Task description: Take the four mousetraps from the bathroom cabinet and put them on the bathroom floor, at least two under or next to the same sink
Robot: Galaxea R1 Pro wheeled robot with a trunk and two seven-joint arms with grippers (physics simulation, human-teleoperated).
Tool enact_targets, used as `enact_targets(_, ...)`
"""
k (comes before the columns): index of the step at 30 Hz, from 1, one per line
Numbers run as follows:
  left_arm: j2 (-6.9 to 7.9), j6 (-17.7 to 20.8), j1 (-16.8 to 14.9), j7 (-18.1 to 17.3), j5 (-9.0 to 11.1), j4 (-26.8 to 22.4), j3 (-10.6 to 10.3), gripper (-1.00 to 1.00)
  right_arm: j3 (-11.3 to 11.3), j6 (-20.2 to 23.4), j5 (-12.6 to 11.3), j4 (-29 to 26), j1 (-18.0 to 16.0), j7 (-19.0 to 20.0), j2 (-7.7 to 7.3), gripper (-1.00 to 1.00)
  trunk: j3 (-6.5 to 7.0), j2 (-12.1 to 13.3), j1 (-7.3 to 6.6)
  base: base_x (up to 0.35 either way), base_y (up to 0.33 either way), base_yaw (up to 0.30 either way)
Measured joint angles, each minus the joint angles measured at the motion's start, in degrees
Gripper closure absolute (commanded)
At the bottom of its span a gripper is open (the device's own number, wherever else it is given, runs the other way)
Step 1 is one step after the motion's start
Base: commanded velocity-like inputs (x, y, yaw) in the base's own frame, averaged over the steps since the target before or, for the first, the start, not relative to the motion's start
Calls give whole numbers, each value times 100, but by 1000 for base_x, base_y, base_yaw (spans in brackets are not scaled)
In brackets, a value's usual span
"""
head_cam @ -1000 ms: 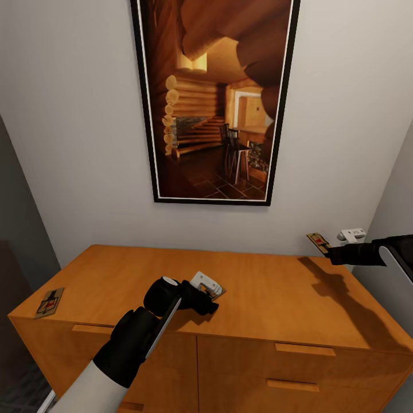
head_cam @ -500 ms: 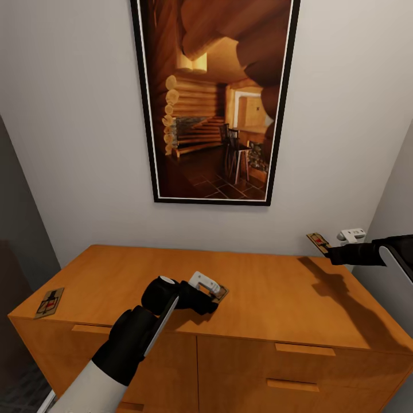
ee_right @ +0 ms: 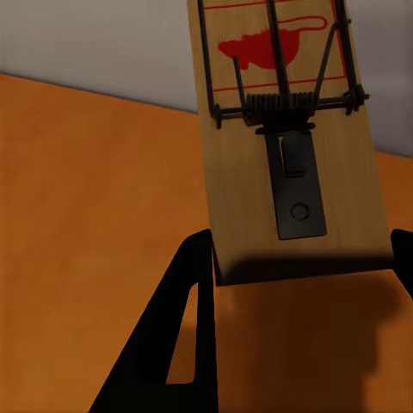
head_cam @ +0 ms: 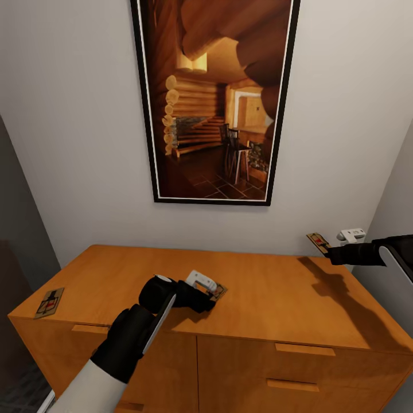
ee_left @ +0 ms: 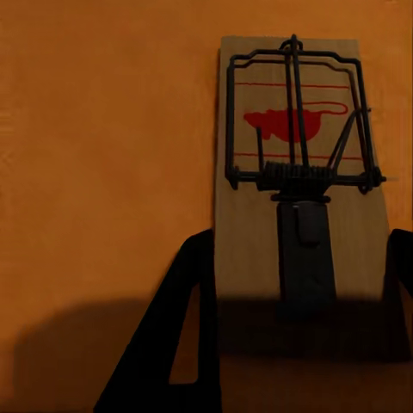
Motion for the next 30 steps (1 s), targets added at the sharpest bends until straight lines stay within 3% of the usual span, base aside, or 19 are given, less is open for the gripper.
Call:
enact_targets(2, -6, -1, -5, -11, -91, 34, 175, 100, 1, 0, 1, 0, 0, 0, 0, 100, 0, 0, 0, 0, 0, 0)
enact_targets(3, -5, -4, -4, 2, -305, -43, 214, 100, 1, 0, 0, 0, 0, 0, 2, 100, -1, 1, 0, 0, 0, 0)
enact_targets(4, -8, -1, -5, 3, -333, -144, 242, 100, 1, -1, 1, 0, 0, 0, 3, 100, -1, 1, 0, 0, 0, 0)
enact_targets(6, -27, -2, -7, 5, -621, -547, 312, 100, 2, 0, -2, 0, 0, 0, 7, 100, 0, 0, 0, 0, 0, 0)
enact_targets(13, -196, -2, -7, 6, -1607, -921, 375, 100, 0, 0, -9, 0, 0, -1, 10, 100, -1, 1, 0, 0, 0, 0)
enact_targets(15, -227, -3, -7, 6, -1747, -961, 382, 100, 1, 0, -9, 0, 0, -1, 14, 100, -1, 1, 0, 0, 0, 0)
enact_targets(25, -312, -3, -7, 6, -1882, -1010, 489, 100, 2, -1, 1, -6, 0, 0, 24, 100, -1, 1, 0, 0, 0, 0)
enact_targets(27, -314, -3, -7, 6, -1880, -1010, 591, 100, 2, 0, 4, -10, 0, 3, 25, 100, -1, 1, 0, 0, 0, 0)
enact_targets(30, -321, -4, -7, 6, -1859, -1006, 1002, 100, 3, 0, 7, -21, 0, 6, 45, 100, -1, 1, 0, 0, 0, 0)
